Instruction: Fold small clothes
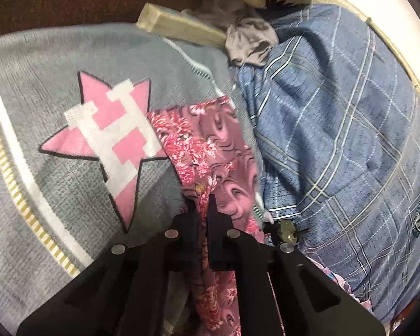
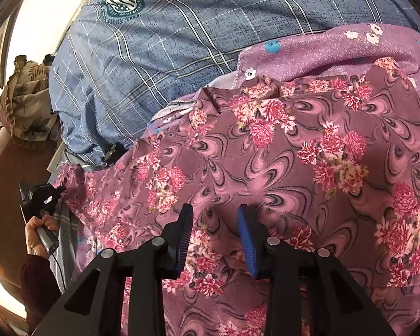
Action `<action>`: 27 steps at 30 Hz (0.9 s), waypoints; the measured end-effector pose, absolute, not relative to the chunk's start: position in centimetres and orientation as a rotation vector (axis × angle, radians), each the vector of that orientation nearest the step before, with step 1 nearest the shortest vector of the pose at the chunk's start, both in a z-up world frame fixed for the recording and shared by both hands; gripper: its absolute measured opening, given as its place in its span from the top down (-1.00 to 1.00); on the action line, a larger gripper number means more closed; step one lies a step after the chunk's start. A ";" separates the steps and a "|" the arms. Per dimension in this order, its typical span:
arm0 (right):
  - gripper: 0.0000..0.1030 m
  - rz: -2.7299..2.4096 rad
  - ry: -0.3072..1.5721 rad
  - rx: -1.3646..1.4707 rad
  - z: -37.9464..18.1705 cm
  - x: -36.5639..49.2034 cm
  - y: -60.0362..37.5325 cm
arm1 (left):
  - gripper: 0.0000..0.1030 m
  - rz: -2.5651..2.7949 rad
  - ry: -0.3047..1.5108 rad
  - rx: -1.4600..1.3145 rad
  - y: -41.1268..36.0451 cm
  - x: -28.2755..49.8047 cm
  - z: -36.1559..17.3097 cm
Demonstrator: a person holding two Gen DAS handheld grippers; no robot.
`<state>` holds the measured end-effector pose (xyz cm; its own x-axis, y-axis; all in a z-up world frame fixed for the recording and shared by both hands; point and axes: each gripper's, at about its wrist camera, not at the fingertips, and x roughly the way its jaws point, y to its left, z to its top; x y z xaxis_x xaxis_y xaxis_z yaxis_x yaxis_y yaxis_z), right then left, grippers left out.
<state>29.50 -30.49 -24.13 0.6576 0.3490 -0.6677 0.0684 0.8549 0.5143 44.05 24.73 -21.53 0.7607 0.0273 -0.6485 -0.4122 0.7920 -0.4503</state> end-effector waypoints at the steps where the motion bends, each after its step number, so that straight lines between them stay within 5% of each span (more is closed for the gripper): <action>1: 0.38 0.168 0.839 0.540 -23.9 29.3 -30.5 | 0.95 0.250 0.657 -0.609 24.4 43.8 -21.0; 15: 0.38 0.062 0.698 0.686 -21.4 27.8 -36.1 | 0.96 -0.119 0.478 -0.241 4.8 37.0 -10.0; 24: 0.32 -0.072 0.582 0.815 -20.1 25.9 -42.9 | 0.94 -0.566 0.663 -0.011 -16.9 32.7 -15.0; 27: 0.29 -0.093 0.553 0.850 -19.8 25.6 -44.7 | 0.69 -0.706 0.775 0.045 -20.5 31.2 -16.9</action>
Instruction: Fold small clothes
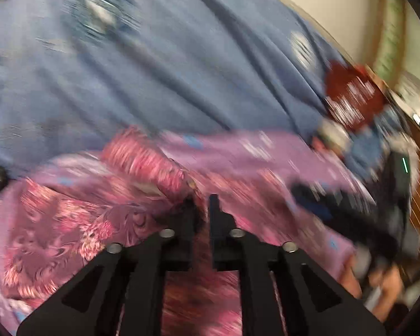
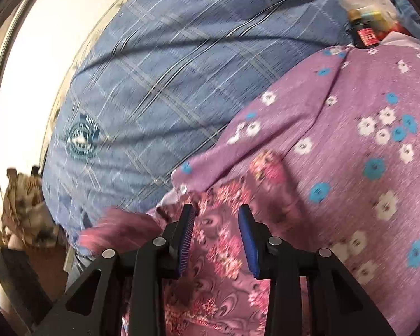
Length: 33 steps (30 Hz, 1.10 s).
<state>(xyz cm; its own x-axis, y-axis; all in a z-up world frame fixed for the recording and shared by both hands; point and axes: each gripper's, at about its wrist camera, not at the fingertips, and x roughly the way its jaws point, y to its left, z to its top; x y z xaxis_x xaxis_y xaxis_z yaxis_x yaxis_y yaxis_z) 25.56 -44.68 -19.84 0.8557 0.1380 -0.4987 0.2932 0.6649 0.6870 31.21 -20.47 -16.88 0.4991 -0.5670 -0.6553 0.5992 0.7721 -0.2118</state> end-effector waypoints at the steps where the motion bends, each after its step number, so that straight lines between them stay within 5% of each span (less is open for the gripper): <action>1: 0.27 -0.090 0.553 0.863 -19.8 25.5 -45.0 | 0.52 -0.728 0.789 0.071 -20.9 30.5 -16.9; 3: 0.05 -0.068 0.557 0.894 -19.9 25.3 -45.6 | -0.18 -0.701 0.723 0.061 -19.6 29.0 -15.4; 5: -0.06 -0.038 0.562 0.918 -20.0 25.3 -45.6 | -0.49 -0.662 0.641 -0.004 -16.6 28.2 -13.3; 11: -0.19 -0.033 0.670 0.856 -20.2 26.6 -43.8 | -0.55 -0.366 0.573 -0.070 -7.1 29.8 -12.2; 16: -0.17 -0.070 0.797 0.837 -22.4 27.9 -44.3 | -0.55 -0.123 0.764 -0.111 -0.1 35.3 -18.3; 19: 0.07 -0.024 0.838 0.905 -24.1 28.8 -44.6 | -0.55 -0.067 0.875 -0.184 2.3 37.4 -21.5; 23: 0.11 -0.013 0.903 0.861 -25.0 30.4 -42.5 | -0.55 -0.058 0.887 -0.166 3.0 37.1 -22.7; 25: 0.34 -0.027 0.928 0.774 -24.9 30.9 -40.7 | -0.55 -0.038 0.896 -0.101 2.4 37.1 -23.0; 27: 0.86 -0.026 0.946 0.699 -24.7 31.2 -39.4 | -0.55 -0.034 0.929 -0.074 2.0 37.6 -24.0; 33: 0.88 -0.082 0.788 0.684 -21.8 29.0 -40.8 | -0.55 -0.029 0.993 -0.010 0.6 37.5 -25.7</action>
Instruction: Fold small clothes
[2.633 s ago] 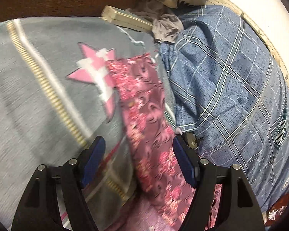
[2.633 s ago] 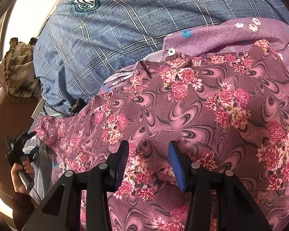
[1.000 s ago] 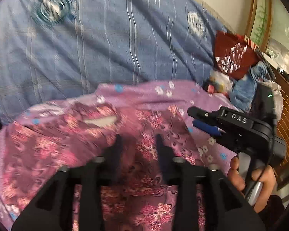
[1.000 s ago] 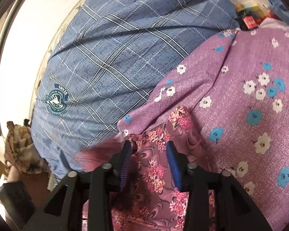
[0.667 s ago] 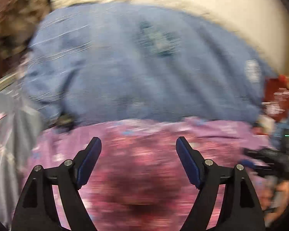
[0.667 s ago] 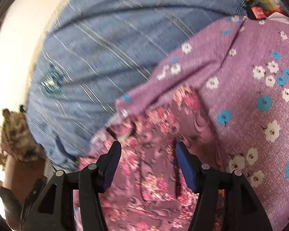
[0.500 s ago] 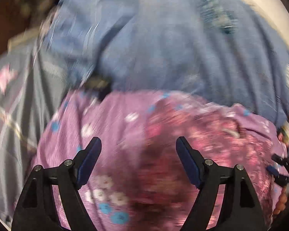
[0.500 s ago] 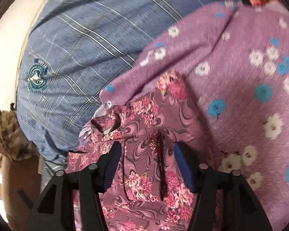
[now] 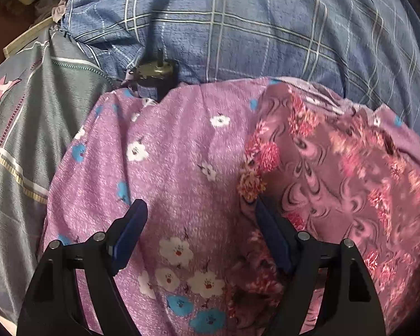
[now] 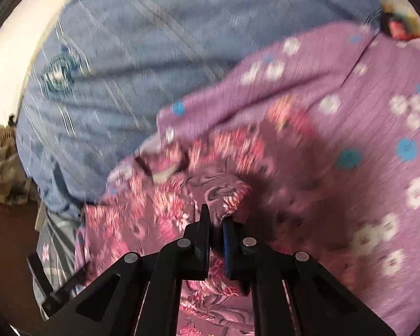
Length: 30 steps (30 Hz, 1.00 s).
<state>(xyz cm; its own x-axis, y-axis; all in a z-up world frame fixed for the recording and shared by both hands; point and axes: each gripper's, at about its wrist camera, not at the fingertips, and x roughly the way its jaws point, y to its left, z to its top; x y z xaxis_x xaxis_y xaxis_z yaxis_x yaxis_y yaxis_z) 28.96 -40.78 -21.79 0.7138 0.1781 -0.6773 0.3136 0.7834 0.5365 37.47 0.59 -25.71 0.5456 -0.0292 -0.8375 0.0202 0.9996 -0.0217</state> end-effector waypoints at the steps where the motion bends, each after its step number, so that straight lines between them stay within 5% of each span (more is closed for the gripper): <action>1: 0.88 -0.101 0.767 0.682 -21.3 28.6 -41.3 | -0.55 -0.039 0.991 -0.013 0.4 37.2 -25.6; 8: 0.86 -0.274 0.776 0.689 -22.3 28.3 -44.9 | -0.55 -0.104 0.945 0.045 -2.4 35.8 -24.6; 12: 0.40 -0.213 0.873 0.805 -24.1 29.5 -46.1 | -0.55 -0.084 0.935 0.062 -2.9 36.0 -24.7; 17: -0.06 -0.253 0.660 0.835 -20.7 26.5 -48.0 | -0.55 -0.057 0.826 0.029 -2.2 35.3 -22.3; 20: 0.01 -0.194 0.624 0.776 -19.8 26.6 -47.1 | -0.55 -0.096 0.801 0.041 -3.1 34.9 -22.0; 23: 0.36 -0.124 0.694 0.722 -20.6 28.0 -45.3 | -0.55 -0.120 0.843 0.106 -4.8 35.0 -23.3; 30: 0.60 -0.180 0.833 0.733 -24.6 30.5 -45.6 | -0.56 -0.119 0.922 0.146 -5.6 35.7 -25.4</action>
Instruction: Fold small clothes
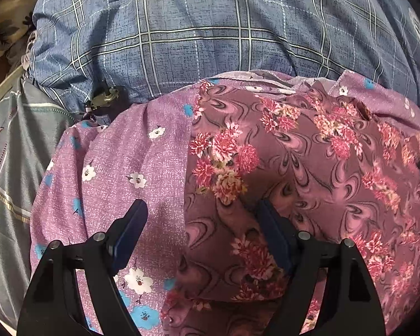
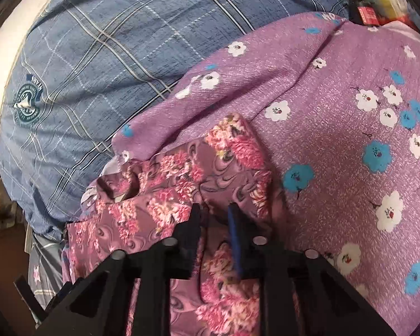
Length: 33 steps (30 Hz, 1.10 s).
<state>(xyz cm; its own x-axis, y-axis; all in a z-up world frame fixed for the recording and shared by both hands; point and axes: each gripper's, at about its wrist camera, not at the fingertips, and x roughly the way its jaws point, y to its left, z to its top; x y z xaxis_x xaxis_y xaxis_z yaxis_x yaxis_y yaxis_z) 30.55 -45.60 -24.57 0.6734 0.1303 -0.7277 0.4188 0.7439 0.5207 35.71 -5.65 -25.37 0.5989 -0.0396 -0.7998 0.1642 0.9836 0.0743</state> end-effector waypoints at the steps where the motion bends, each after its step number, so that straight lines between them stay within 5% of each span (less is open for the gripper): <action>1: 0.59 -0.176 0.834 0.727 -24.2 30.5 -45.5 | -0.55 -0.120 0.915 0.138 -5.5 35.7 -25.2; 4: 0.41 -0.156 0.794 0.687 -22.6 30.0 -44.4 | -0.55 -0.133 0.875 0.119 -5.5 35.2 -24.0; 16: 0.39 -0.039 0.964 0.478 -24.1 31.5 -37.3 | -0.57 -0.159 0.927 0.213 -8.7 34.8 -25.7; 25: 0.31 0.040 0.791 0.514 -19.4 27.5 -36.8 | -0.56 -0.144 0.745 0.204 -7.8 30.4 -19.7; 33: -0.05 0.065 0.602 0.425 -13.8 19.0 -35.1 | -0.64 -0.104 0.625 0.183 -5.2 22.3 -13.7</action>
